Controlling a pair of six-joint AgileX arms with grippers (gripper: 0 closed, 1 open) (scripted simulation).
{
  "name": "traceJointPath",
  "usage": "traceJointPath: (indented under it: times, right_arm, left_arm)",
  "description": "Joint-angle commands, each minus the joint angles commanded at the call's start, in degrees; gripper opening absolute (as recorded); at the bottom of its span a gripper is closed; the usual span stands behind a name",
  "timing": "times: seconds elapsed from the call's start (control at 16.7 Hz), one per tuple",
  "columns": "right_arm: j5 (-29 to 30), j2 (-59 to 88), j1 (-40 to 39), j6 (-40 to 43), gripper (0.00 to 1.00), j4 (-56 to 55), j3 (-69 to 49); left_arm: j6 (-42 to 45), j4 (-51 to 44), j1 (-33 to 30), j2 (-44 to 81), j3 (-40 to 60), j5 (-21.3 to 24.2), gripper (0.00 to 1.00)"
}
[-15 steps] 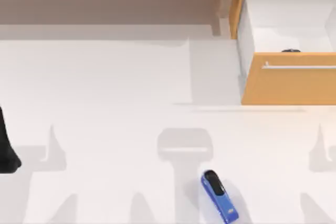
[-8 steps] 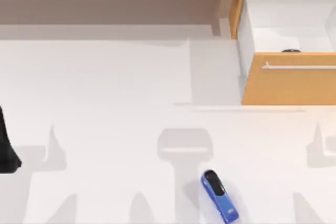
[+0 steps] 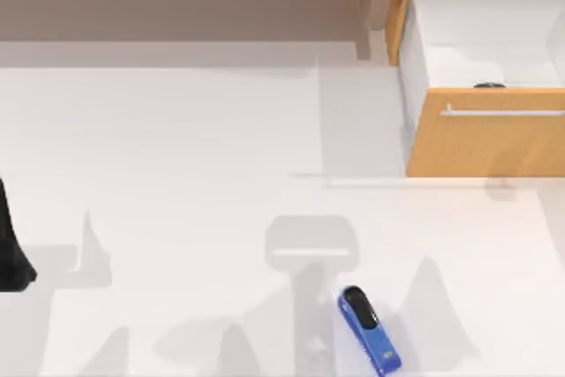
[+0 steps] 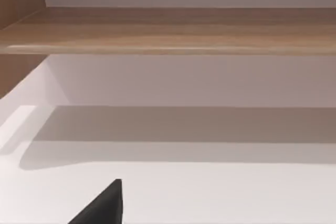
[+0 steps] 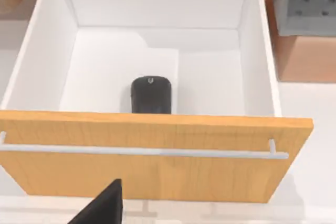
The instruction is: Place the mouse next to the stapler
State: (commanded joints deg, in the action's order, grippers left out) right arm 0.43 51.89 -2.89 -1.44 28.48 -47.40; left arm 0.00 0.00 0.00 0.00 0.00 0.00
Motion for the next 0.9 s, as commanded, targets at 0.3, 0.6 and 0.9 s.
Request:
traceJointPath:
  times: [0.3, 0.6, 0.9]
  right_arm:
    - [0.1, 34.3, -1.8, -0.6, 1.0, 14.0, -28.8]
    - [0.1, 63.6, -3.5, -1.1, 1.0, 27.1, -54.1]
    - [0.3, 82.1, -4.6, -1.6, 1.0, 37.6, -71.4]
  left_arm:
    - [0.0, 0.0, 0.0, 0.0, 0.0, 0.0, 1.0]
    - [0.0, 0.0, 0.0, 0.0, 0.0, 0.0, 1.0]
    - [0.0, 0.0, 0.0, 0.0, 0.0, 0.0, 1.0]
